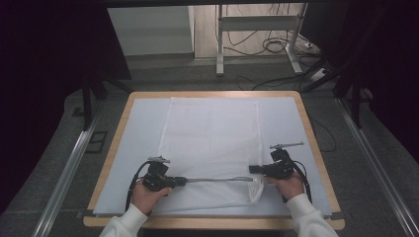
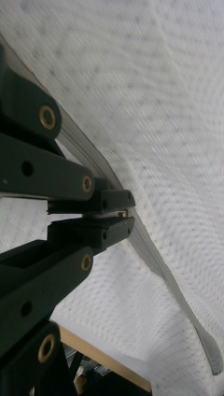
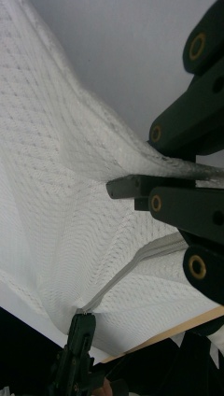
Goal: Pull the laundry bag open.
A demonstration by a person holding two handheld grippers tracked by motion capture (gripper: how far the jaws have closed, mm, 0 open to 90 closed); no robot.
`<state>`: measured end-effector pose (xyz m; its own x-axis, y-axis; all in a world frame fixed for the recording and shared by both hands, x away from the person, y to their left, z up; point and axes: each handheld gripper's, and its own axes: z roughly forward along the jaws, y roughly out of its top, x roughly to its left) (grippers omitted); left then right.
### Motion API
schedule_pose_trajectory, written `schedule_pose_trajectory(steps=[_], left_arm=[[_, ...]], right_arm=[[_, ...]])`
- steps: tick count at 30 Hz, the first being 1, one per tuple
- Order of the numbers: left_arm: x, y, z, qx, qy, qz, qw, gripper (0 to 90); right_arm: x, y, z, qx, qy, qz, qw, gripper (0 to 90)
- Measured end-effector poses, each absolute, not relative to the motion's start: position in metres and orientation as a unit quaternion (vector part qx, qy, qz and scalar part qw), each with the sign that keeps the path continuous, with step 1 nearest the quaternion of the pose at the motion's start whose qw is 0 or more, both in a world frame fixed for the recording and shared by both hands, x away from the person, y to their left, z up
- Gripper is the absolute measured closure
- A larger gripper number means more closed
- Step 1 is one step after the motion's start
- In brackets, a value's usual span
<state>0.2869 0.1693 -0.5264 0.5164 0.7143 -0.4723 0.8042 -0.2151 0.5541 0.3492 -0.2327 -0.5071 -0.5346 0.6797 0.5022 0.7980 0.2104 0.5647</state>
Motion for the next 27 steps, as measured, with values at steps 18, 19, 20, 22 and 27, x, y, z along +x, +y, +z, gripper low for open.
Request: schedule_pose_trajectory(steps=[18, 19, 20, 22, 27], left_arm=[[0.281, 0.192, -0.526, 0.771, 0.499, -0.049, 0.393, 86.3], [0.28, 0.193, -0.526, 0.769, 0.5, -0.05, 0.394, 86.4], [0.28, 0.194, -0.526, 0.769, 0.501, -0.049, 0.393, 86.4], [0.279, 0.197, -0.527, 0.768, 0.503, -0.051, 0.393, 86.3], [0.277, 0.203, -0.528, 0.766, 0.507, -0.051, 0.391, 86.4]], right_arm=[[0.349, -0.232, -0.507, -0.476, -0.775, -0.409, 0.073, 88.9], [0.349, -0.232, -0.507, -0.477, -0.775, -0.409, 0.073, 88.9], [0.349, -0.232, -0.507, -0.477, -0.775, -0.409, 0.073, 88.9], [0.349, -0.232, -0.507, -0.477, -0.775, -0.409, 0.072, 88.9], [0.349, -0.232, -0.507, -0.477, -0.775, -0.409, 0.071, 88.9]])
